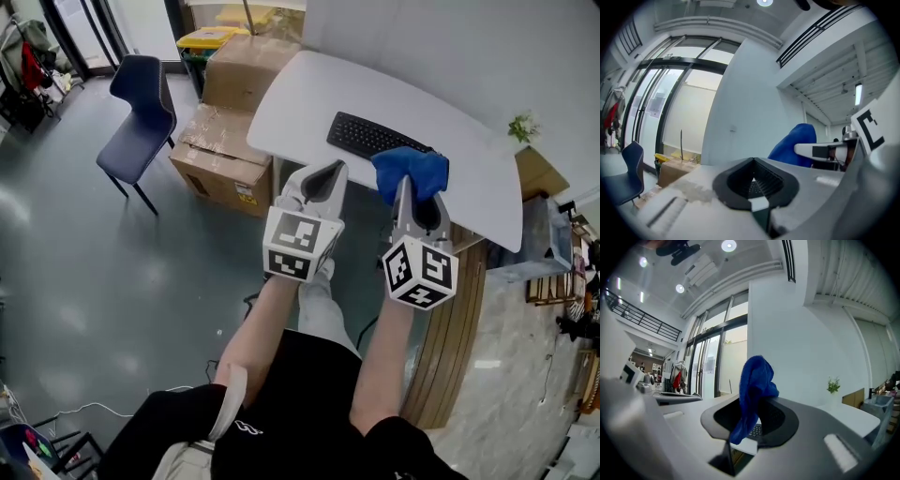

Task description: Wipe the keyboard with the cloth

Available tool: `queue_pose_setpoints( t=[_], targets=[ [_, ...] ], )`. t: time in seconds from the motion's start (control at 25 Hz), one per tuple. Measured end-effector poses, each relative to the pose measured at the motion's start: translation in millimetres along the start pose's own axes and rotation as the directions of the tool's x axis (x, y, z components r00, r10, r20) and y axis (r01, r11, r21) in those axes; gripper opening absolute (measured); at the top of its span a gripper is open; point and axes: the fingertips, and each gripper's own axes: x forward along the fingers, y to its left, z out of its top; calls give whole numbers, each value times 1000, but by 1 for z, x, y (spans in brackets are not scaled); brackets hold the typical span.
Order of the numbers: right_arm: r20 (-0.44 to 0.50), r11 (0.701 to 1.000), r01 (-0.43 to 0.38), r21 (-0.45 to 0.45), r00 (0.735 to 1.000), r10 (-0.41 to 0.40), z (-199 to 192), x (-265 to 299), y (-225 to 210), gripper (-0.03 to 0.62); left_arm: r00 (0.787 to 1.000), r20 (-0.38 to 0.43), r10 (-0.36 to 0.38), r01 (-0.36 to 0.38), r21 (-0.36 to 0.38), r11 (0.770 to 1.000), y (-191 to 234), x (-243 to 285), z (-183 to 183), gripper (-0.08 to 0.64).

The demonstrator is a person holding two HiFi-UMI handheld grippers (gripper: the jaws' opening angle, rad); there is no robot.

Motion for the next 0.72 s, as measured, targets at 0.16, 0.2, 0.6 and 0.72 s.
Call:
queue_pose_setpoints(
  t=[0.16,0.2,0.6,0.72],
  targets=[
    [-35,1000,-1,-10,999,1,-21,78,-55,92,999,-40,20,-21,-42,999,29,90,-26,-4],
    [-38,1000,15,1,999,-15,-18,97,-76,92,999,-43,17,-19,-44,999,31,113,-25,-4],
    [-115,970,-156,185,977,179,-25,320,-163,92,980,-176,90,-80,66,995,84,325,-10,-4],
    [-144,943,-237,234,951,274,-43,348,-157,92,969,-209,131,-116,82,990,95,343,-21,-4]
  ],
)
